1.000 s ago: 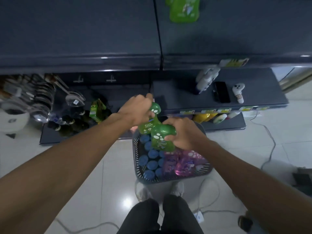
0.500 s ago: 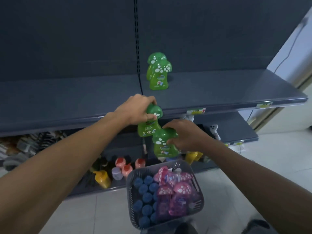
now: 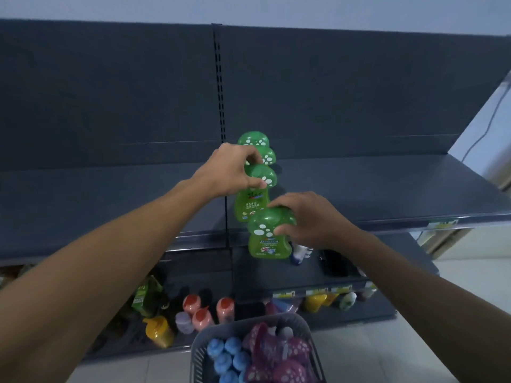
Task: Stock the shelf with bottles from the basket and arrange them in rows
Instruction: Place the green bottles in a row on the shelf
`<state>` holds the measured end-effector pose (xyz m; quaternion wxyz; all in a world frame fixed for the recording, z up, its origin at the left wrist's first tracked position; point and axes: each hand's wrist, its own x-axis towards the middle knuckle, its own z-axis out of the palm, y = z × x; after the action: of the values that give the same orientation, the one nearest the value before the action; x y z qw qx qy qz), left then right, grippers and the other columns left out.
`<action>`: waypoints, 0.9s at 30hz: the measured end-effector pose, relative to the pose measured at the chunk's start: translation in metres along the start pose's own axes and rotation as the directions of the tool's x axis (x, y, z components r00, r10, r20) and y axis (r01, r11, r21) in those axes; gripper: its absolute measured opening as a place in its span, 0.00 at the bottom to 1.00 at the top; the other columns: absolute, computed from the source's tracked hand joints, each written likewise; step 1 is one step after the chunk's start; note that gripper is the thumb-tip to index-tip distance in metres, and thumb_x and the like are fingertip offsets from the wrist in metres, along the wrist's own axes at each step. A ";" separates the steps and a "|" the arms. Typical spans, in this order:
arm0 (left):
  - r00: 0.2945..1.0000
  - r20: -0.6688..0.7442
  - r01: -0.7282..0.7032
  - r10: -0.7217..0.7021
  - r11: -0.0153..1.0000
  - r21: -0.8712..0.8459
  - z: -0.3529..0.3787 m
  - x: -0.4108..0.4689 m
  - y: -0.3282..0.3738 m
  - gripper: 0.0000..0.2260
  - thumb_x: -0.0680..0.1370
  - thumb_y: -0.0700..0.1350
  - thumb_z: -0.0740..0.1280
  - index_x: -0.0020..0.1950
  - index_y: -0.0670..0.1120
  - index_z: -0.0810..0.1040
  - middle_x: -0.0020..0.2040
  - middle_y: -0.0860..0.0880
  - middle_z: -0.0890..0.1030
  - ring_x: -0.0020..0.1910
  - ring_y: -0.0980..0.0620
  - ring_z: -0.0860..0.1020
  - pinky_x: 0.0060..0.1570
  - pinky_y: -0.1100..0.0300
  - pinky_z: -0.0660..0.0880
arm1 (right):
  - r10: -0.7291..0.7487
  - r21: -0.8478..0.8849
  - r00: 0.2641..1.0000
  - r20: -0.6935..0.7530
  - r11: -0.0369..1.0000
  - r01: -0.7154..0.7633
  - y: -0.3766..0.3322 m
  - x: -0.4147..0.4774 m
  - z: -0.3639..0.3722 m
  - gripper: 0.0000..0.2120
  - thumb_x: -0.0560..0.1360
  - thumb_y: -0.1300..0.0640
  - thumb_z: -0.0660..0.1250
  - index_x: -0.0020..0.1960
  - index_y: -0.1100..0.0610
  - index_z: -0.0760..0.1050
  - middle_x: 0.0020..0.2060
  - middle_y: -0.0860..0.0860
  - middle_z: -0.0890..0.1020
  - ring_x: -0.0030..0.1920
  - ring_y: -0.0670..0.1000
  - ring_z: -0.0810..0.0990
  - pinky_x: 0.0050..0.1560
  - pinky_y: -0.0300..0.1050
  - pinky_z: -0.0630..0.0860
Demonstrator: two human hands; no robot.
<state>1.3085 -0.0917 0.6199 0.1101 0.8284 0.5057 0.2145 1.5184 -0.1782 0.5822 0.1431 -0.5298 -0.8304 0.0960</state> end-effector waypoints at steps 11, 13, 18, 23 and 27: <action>0.995 -0.029 0.091 -0.091 0.996 -0.005 0.027 0.050 -0.017 0.24 0.63 0.60 0.81 0.57 0.57 0.84 0.49 0.52 0.84 0.52 0.51 0.79 0.57 0.52 0.78 | -0.036 0.185 0.995 -0.088 0.981 0.052 0.031 0.053 -0.015 0.24 0.67 0.50 0.79 0.62 0.49 0.80 0.50 0.46 0.85 0.49 0.51 0.82 0.54 0.51 0.78; 0.995 -0.029 0.100 -0.100 0.995 -0.027 0.032 0.052 -0.020 0.22 0.64 0.61 0.81 0.56 0.58 0.84 0.47 0.52 0.84 0.51 0.51 0.78 0.56 0.52 0.79 | -0.051 0.192 0.994 -0.095 0.979 0.069 0.033 0.059 -0.015 0.24 0.67 0.51 0.79 0.62 0.48 0.80 0.51 0.46 0.84 0.51 0.51 0.82 0.54 0.53 0.78; 0.996 -0.051 0.064 -0.066 0.997 -0.042 0.043 0.055 -0.020 0.22 0.66 0.66 0.76 0.55 0.57 0.85 0.45 0.53 0.85 0.48 0.52 0.80 0.54 0.53 0.79 | -0.075 0.165 0.990 -0.116 0.982 0.093 0.042 0.068 -0.009 0.22 0.67 0.52 0.78 0.61 0.48 0.80 0.51 0.44 0.83 0.50 0.51 0.81 0.52 0.53 0.78; 0.998 -0.034 0.055 -0.055 0.998 0.004 0.047 0.065 -0.020 0.22 0.66 0.60 0.80 0.58 0.57 0.85 0.51 0.52 0.85 0.55 0.51 0.79 0.58 0.52 0.78 | -0.065 0.154 0.989 -0.133 0.984 0.086 0.052 0.071 0.003 0.24 0.68 0.52 0.78 0.63 0.50 0.79 0.55 0.45 0.83 0.54 0.52 0.81 0.55 0.53 0.77; 0.998 -0.055 0.037 -0.036 0.999 0.016 0.049 0.066 -0.024 0.22 0.67 0.58 0.80 0.60 0.56 0.84 0.55 0.52 0.85 0.57 0.50 0.79 0.60 0.52 0.76 | -0.082 0.189 0.983 -0.162 0.975 0.112 0.055 0.072 0.009 0.24 0.69 0.52 0.77 0.63 0.51 0.79 0.54 0.45 0.80 0.54 0.50 0.79 0.55 0.52 0.77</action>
<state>1.3383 -0.0201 0.5828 0.0932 0.8137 0.5253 0.2308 1.5339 -0.0894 0.5665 0.2631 -0.4774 -0.8282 0.1298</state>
